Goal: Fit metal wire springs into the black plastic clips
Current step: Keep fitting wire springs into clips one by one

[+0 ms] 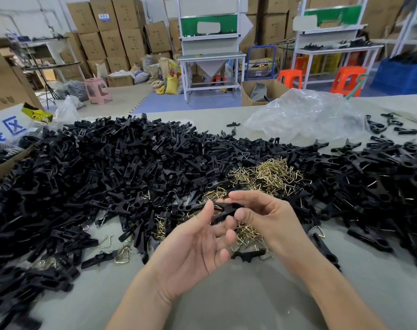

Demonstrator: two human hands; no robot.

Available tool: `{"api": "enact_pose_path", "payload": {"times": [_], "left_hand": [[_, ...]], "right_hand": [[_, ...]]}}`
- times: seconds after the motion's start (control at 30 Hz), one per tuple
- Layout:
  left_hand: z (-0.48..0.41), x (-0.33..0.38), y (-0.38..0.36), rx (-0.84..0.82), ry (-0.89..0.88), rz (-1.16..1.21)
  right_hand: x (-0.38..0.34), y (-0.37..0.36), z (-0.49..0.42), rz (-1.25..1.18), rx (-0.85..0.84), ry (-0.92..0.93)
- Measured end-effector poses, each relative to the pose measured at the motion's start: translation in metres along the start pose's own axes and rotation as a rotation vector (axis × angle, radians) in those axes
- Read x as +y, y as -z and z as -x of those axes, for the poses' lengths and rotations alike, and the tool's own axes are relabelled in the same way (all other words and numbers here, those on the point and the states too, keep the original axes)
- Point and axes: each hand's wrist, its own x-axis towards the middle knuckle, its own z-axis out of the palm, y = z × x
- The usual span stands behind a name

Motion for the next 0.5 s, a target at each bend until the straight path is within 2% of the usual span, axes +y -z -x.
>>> {"api": "enact_pose_path", "payload": {"times": [0.23,0.37,0.5], "left_hand": [[-0.0020,-0.0047,0.0041,-0.112,-0.088,0.035],[-0.0032,-0.0069,0.0011,-0.183,-0.079,0.144],[-0.0031,-0.0084,-0.0026,-0.201,-0.114,0.151]], "right_hand": [[-0.0020,0.0008,-0.0021,-0.169,0.019,-0.064],[-0.0029,-0.0026,-0.0018,-0.257,0.002,-0.079],[-0.0032,-0.0046,-0.0011,-0.302,0.007,-0.077]]}}
